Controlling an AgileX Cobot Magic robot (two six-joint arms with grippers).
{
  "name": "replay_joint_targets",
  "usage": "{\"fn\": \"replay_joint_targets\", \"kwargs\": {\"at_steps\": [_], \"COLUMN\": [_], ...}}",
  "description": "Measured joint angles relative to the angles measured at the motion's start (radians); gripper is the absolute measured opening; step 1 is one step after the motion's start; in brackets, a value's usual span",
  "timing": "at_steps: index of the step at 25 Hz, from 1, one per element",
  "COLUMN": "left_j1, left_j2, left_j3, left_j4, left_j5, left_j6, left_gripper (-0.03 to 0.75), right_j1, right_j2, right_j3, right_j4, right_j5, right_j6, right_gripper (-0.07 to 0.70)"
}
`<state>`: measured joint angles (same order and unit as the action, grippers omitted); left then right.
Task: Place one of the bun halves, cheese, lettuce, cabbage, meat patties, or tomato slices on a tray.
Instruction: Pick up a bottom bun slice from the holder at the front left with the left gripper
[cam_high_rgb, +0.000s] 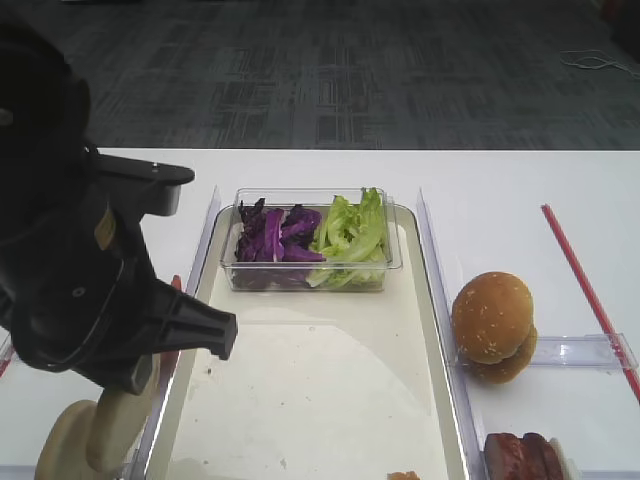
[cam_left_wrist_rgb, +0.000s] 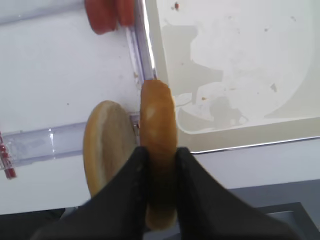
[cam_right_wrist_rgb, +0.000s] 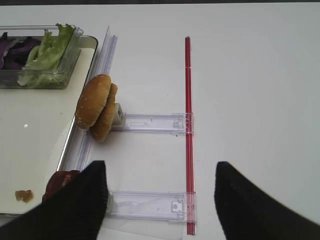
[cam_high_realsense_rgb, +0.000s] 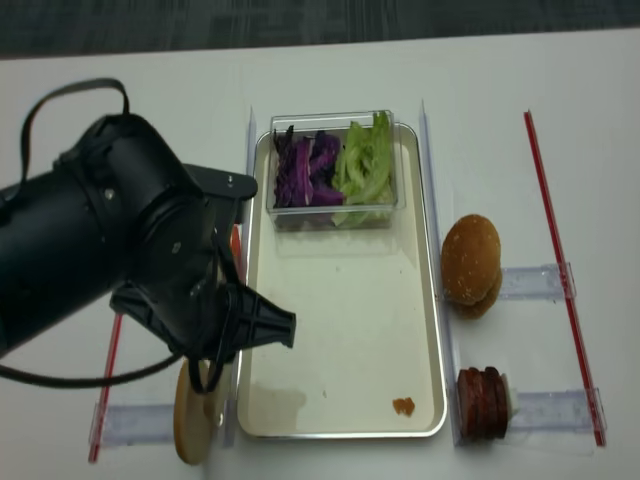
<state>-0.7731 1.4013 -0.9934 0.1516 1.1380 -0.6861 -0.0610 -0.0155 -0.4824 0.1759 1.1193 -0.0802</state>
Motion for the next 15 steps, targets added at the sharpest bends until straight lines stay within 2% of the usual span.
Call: {"fn": "replay_joint_targets", "kwargs": {"at_steps": [7, 15], "left_j1": [0.0, 0.0], "left_j2": [-0.008, -0.008], "left_j3": [-0.057, -0.063], "left_j4": [-0.004, -0.044], "left_j5": [0.005, -0.044], "left_j6": [0.032, 0.091], "left_gripper": [0.144, 0.144], "right_j1": [0.0, 0.0], "right_j2": [0.0, 0.0], "right_j3": [0.0, 0.0], "right_j4": [0.0, 0.0], "right_j5": [0.0, 0.0], "right_j6": [0.002, 0.002], "right_gripper": [0.468, 0.468]}}
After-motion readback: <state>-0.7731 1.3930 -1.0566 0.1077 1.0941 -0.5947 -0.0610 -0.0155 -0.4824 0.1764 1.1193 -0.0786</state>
